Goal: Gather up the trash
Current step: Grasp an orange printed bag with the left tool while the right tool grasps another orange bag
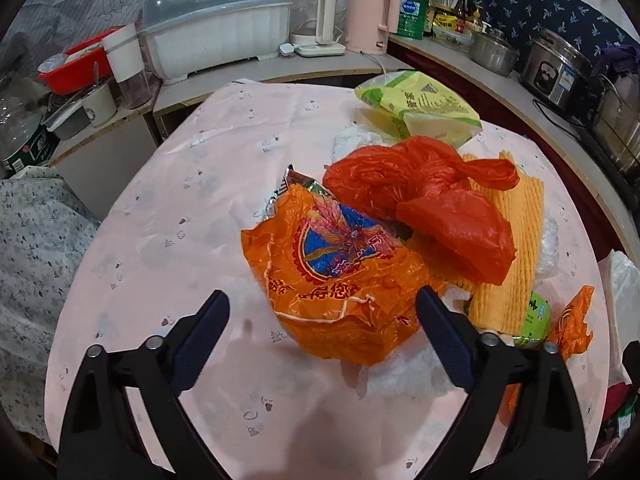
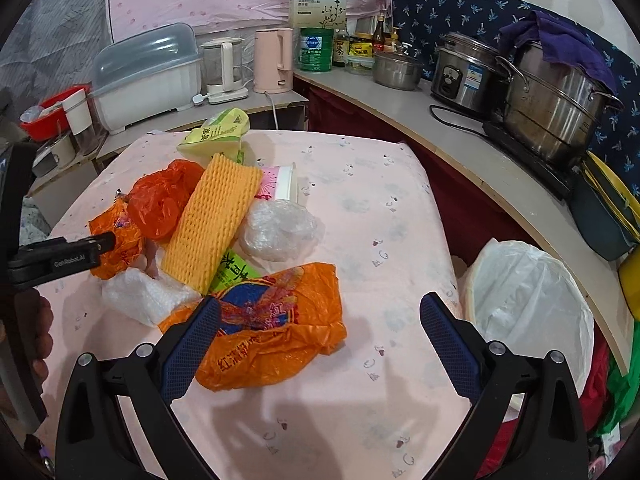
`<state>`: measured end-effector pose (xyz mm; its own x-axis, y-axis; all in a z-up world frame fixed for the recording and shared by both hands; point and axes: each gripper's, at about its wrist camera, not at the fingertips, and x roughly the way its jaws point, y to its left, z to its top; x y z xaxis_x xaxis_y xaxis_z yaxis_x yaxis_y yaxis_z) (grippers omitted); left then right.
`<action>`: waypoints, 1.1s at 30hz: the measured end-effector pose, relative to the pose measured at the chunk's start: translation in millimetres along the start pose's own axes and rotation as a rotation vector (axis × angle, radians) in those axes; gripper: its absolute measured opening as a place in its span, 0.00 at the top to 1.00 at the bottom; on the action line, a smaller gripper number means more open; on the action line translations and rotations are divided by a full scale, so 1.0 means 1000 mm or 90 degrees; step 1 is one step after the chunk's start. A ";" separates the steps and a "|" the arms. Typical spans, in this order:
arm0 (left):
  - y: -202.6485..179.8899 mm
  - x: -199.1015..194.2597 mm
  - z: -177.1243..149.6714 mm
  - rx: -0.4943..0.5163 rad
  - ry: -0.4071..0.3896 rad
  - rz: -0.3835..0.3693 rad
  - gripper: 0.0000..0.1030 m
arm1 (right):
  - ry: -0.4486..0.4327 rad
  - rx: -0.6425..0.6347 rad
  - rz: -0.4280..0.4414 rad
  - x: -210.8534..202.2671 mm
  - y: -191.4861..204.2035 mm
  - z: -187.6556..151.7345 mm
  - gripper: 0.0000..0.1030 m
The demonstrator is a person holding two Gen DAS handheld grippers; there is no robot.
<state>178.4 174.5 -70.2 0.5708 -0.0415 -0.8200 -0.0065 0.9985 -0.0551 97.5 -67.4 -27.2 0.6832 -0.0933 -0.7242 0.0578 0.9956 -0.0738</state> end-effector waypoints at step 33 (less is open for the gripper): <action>-0.022 -0.055 -0.017 0.032 -0.037 -0.104 0.87 | 0.120 0.098 0.067 0.081 -0.028 -0.036 0.78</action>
<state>133.4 154.5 -33.9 0.6077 -0.2032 -0.7678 0.1312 0.9791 -0.1553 124.6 -102.6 -108.4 0.5444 0.0260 -0.8385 0.1135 0.9880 0.1043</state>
